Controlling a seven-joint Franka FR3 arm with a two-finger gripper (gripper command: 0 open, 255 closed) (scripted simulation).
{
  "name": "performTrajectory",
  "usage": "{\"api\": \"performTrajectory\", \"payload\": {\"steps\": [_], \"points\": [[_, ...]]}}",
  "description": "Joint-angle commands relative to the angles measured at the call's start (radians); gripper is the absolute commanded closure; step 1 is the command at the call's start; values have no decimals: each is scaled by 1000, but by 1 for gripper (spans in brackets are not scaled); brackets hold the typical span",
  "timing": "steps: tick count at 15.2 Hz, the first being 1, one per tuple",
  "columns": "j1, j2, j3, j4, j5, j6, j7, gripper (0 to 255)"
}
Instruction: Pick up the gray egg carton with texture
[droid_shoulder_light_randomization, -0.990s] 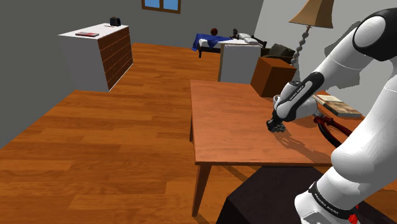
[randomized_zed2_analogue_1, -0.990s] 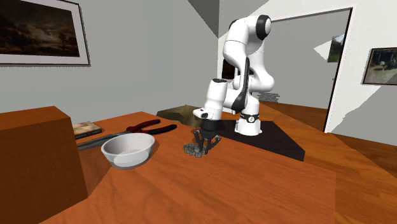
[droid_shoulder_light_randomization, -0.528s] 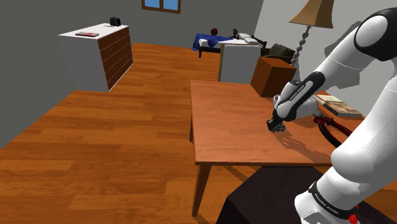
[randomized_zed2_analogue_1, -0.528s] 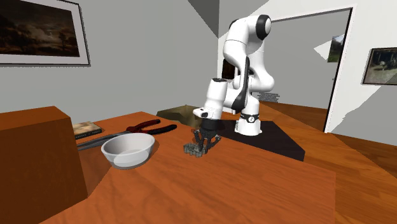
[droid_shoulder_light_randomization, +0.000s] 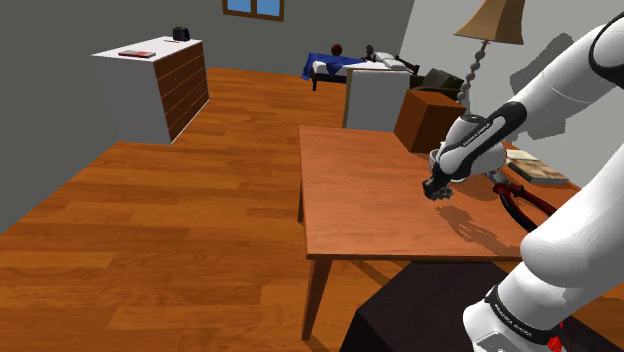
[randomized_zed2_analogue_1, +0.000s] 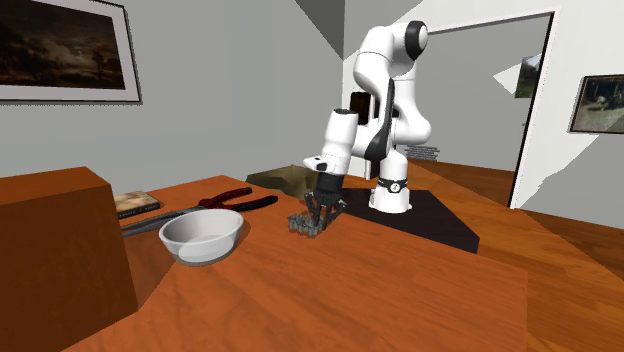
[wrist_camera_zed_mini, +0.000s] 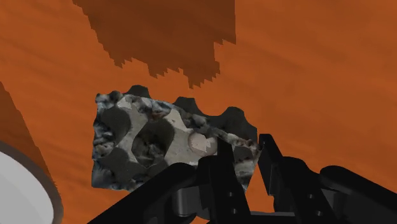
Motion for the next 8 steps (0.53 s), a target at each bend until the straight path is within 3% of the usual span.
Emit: {"api": "performTrajectory", "payload": {"steps": [1, 8], "points": [[1, -36, 0, -2, -2, -34, -3, 255], [3, -116, 2, 3, 1, -120, -13, 255]]}}
